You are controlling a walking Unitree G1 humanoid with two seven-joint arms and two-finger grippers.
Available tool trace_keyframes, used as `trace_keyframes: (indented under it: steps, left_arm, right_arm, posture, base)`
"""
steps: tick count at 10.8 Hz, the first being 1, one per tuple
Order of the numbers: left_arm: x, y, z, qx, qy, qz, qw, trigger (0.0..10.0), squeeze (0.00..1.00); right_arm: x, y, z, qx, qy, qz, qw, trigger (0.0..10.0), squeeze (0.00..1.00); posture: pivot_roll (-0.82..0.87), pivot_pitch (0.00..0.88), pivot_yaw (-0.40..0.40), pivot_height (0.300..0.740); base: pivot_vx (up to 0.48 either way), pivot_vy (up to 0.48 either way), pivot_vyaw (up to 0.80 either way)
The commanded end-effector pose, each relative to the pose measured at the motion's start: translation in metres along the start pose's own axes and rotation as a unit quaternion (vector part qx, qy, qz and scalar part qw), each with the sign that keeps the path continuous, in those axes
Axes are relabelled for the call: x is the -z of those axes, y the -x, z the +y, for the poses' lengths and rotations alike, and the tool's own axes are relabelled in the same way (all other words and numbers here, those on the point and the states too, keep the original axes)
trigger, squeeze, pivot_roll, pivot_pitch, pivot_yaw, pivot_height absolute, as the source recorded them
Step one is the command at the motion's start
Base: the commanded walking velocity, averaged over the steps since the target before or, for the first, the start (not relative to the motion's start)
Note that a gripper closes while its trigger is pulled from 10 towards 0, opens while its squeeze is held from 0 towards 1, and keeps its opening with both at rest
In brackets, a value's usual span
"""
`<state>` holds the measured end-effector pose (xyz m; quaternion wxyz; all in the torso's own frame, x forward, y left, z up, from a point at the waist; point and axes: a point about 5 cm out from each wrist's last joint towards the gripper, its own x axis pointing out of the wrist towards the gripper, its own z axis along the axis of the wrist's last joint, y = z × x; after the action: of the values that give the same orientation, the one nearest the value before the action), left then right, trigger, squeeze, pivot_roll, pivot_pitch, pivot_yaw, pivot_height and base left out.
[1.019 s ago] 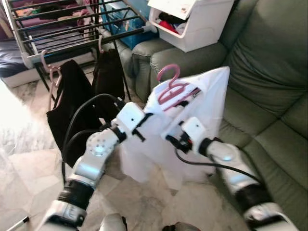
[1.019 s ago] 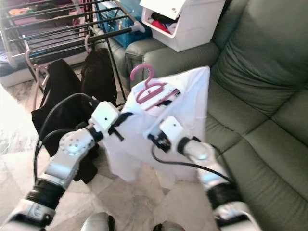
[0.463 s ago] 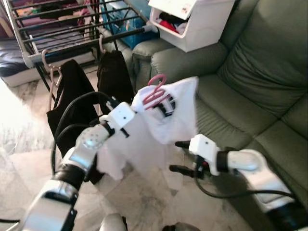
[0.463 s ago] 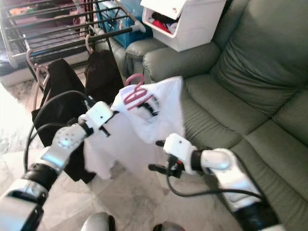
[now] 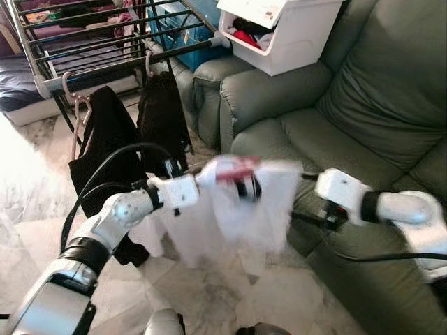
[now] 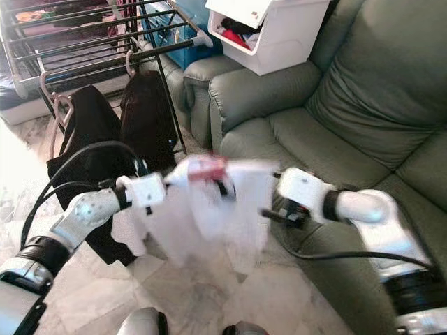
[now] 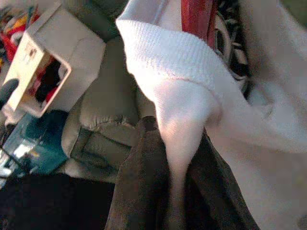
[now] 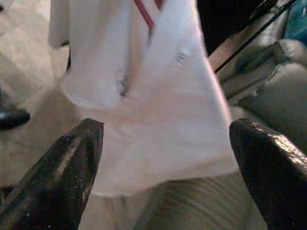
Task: Hang hanger
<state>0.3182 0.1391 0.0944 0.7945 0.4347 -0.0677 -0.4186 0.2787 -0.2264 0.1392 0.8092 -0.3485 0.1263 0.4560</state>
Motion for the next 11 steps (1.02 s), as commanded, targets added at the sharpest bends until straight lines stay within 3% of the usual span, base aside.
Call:
trace_keyframes:
  steps: [1, 3, 4, 5, 6, 7, 8, 11]
  left_arm:
    - [-0.01, -0.002, 0.005, -0.009, -0.021, -0.038, 0.999, 0.0, 0.0]
    - [-0.02, -0.006, 0.003, -0.003, -0.035, -0.07, 0.997, 0.0, 0.0]
    - [-0.025, -0.008, 0.0, 0.002, -0.04, -0.084, 0.996, 0.0, 0.0]
    - [-0.028, -0.009, -0.002, 0.006, -0.042, -0.094, 0.995, 0.0, 0.0]
    - [-0.031, -0.01, -0.003, 0.008, -0.042, -0.102, 0.994, 0.0, 0.0]
    - [-0.035, -0.012, -0.005, 0.009, -0.042, -0.114, 0.993, 0.0, 0.0]
    - [-0.036, -0.012, -0.005, 0.012, -0.045, -0.117, 0.992, 0.0, 0.0]
    - [-0.033, -0.011, -0.005, 0.012, -0.045, -0.111, 0.993, 0.0, 0.0]
  right_arm:
    - [-0.001, 0.003, -0.004, -0.016, 0.007, -0.002, 1.0, 10.0, 1.0]
    - [0.003, 0.0, -0.001, -0.05, 0.007, 0.001, 0.999, 10.0, 1.0]
    - [0.004, -0.005, 0.0, -0.072, 0.003, -0.003, 0.997, 10.0, 0.91]
    - [0.005, -0.008, 0.002, -0.091, 0.0, 0.001, 0.996, 10.0, 0.0]
    - [0.007, -0.012, 0.002, -0.101, -0.001, 0.002, 0.995, 10.0, 0.0]
    - [0.009, -0.02, 0.001, -0.107, 0.003, 0.005, 0.994, 3.7, 0.0]
    - [0.006, -0.026, 0.0, -0.123, 0.011, 0.003, 0.992, 0.0, 0.0]
    - [0.008, -0.031, -0.003, -0.143, 0.024, 0.018, 0.989, 0.0, 0.0]
  posture:
    - [-0.09, 0.0, -0.017, 0.74]
    - [-0.09, 0.0, -0.017, 0.74]
    - [-0.09, 0.0, -0.016, 0.74]
    - [-0.09, 0.0, -0.016, 0.74]
    - [-0.09, 0.0, -0.016, 0.74]
    - [-0.08, 0.0, -0.013, 0.74]
    - [-0.08, 0.0, -0.017, 0.74]
    - [-0.07, 0.0, -0.02, 0.74]
  base:
    - [0.0, 0.0, 0.0]
    - [0.0, 0.0, 0.0]
    - [0.0, 0.0, 0.0]
    - [0.0, 0.0, 0.0]
    - [0.0, 0.0, 0.0]
    - [0.0, 0.0, 0.0]
    - [0.0, 0.0, 0.0]
    - [0.0, 0.0, 0.0]
